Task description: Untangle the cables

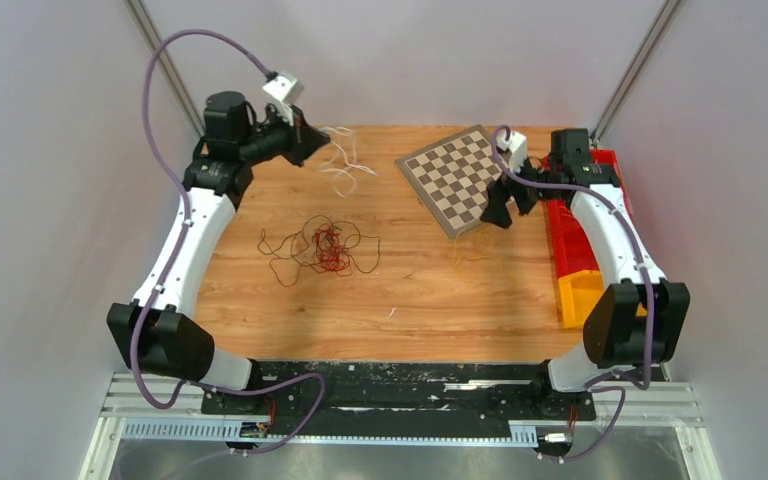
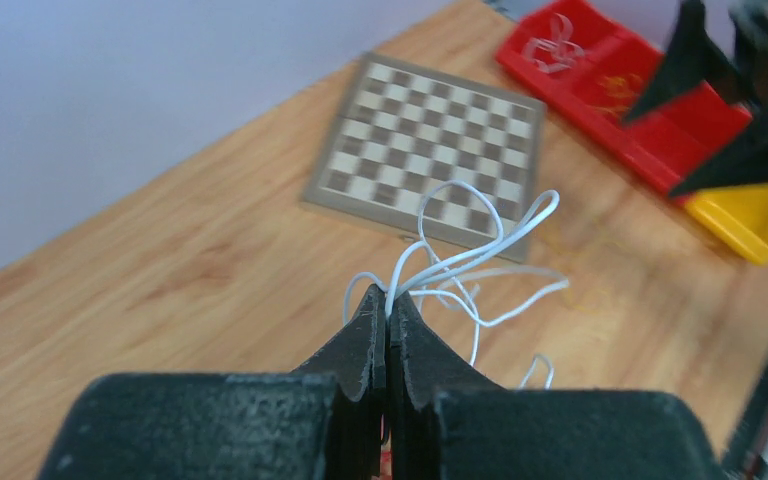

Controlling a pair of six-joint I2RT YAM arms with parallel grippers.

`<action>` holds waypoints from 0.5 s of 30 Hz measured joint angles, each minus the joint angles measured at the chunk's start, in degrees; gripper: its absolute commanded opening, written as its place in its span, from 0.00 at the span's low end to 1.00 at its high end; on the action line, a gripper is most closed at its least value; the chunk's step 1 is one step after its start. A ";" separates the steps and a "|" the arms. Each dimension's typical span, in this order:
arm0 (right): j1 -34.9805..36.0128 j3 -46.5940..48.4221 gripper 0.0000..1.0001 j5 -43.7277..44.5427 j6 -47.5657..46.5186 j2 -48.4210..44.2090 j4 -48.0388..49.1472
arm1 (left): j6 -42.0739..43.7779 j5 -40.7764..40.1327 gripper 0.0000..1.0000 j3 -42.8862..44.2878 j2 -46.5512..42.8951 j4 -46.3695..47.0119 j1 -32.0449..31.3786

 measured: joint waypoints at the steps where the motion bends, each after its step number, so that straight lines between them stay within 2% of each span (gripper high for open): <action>1: 1.25 3.43 0.98 -2.14 1.31 -1.14 0.04 | -0.39 0.76 0.00 -0.57 0.00 -0.02 -1.99; 7: 8.87 16.83 1.00 -14.32 9.11 -5.09 1.86 | -2.05 3.72 0.00 -2.12 0.59 0.09 -15.04; 12: 12.02 17.86 0.99 -18.82 15.08 -6.97 4.44 | -2.19 6.34 0.00 0.28 4.33 0.52 -24.24; 15: 13.64 16.35 0.94 -18.86 16.37 -7.41 5.27 | -2.23 8.00 0.00 1.29 6.27 1.14 -28.17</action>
